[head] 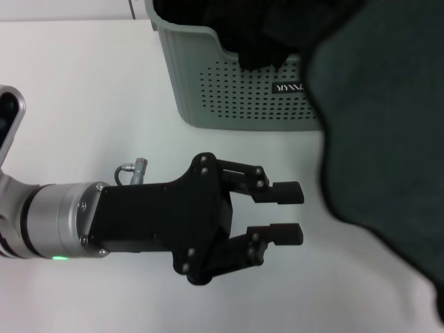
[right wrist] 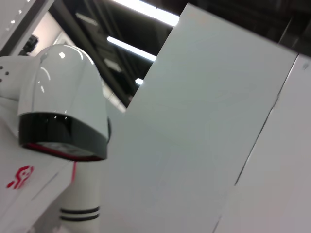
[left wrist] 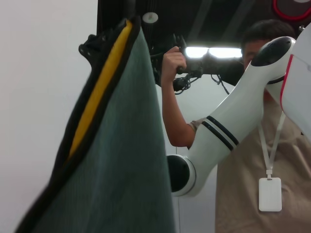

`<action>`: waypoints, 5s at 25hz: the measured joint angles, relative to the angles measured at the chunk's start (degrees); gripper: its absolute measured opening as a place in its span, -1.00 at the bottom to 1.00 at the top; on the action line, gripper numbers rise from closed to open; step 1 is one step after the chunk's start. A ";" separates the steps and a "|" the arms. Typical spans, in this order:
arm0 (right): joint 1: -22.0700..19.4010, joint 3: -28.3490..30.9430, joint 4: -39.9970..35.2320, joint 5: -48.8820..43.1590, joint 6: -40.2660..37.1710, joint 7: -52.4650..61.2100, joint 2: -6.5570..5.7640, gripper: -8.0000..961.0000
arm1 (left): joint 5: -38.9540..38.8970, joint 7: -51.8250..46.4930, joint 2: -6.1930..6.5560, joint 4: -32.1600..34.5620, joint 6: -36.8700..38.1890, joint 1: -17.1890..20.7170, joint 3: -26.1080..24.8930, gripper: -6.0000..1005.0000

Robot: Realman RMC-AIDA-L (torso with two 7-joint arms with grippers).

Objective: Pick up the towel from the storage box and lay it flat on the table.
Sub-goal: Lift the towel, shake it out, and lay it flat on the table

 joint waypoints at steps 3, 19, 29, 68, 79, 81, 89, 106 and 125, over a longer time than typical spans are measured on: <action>0.47 -3.88 1.27 -1.05 -0.26 1.16 -3.38 -0.98 | -1.05 0.17 0.19 -0.02 -0.19 -0.09 -0.29 -0.37; 2.44 -21.52 -10.10 -3.10 -0.73 5.07 -13.12 -0.98 | -8.54 0.24 0.34 0.55 -3.82 0.23 -4.27 -0.37; 2.62 -20.65 -9.69 -5.85 -0.80 4.36 -13.78 -0.98 | -12.76 -0.32 1.02 4.76 -2.42 2.10 -3.62 -0.37; 10.37 -23.79 -9.74 -12.67 -0.80 -0.99 -9.41 -0.98 | -15.10 2.33 0.07 4.48 -0.82 -6.15 2.65 -0.37; 11.06 -21.05 -9.53 -15.61 -0.58 -1.66 -6.80 -0.98 | -14.54 2.45 0.06 4.21 -1.22 -6.22 8.72 -0.37; 11.07 -19.80 -9.43 -16.35 -0.54 -1.93 -6.02 -0.98 | -14.46 2.45 0.06 4.34 -1.21 -6.25 10.60 -0.37; 10.62 -15.52 -9.48 -17.05 -0.38 -2.35 -4.01 -0.98 | -14.74 3.77 0.00 2.41 -1.23 -5.70 12.71 -0.37; 7.71 -7.98 -10.09 -17.88 0.54 -1.02 -0.79 -0.98 | -17.70 7.62 -0.02 -4.94 -3.84 0.73 12.59 -0.37; 7.57 -7.90 -12.29 -17.12 -0.27 1.67 -0.37 -0.98 | -17.34 10.93 0.17 -6.03 -4.31 5.75 16.79 -0.38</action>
